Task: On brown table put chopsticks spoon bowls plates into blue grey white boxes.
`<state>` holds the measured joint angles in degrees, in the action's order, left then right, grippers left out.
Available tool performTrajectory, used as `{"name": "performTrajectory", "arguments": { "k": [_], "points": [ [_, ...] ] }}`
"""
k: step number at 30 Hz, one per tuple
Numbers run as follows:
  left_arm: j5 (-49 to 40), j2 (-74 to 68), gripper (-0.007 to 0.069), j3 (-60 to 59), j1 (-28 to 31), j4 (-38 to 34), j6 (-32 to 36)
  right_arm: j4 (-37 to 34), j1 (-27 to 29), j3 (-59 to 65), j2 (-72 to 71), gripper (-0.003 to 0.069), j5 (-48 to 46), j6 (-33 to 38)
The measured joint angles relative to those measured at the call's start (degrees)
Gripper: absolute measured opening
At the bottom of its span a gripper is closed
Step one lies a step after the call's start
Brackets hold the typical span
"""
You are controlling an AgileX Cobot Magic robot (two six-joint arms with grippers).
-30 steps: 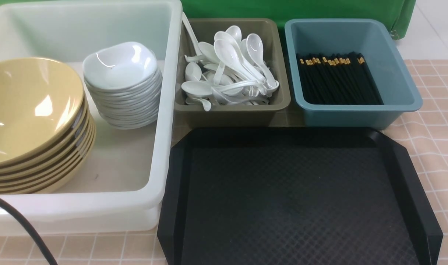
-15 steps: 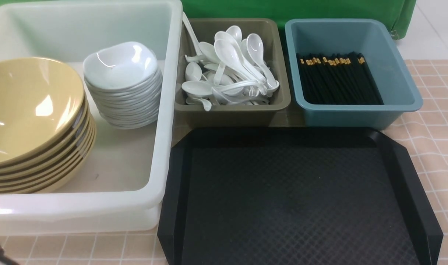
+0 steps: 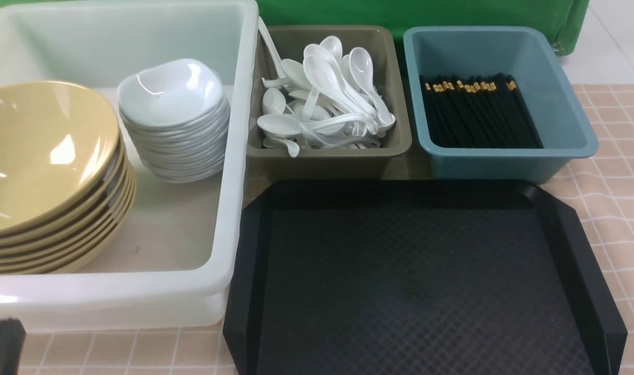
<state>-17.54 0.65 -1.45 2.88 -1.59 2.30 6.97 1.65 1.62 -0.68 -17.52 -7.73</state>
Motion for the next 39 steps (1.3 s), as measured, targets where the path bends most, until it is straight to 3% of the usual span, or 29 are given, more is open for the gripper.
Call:
{"name": "performTrajectory", "arguments": {
  "k": [39],
  "points": [
    [-0.1, 0.0, 0.0001, 0.0, 0.0, -0.8, 0.9, 0.0, 0.0, 0.0, 0.0, 0.0100, 0.0, 0.0]
  ]
}}
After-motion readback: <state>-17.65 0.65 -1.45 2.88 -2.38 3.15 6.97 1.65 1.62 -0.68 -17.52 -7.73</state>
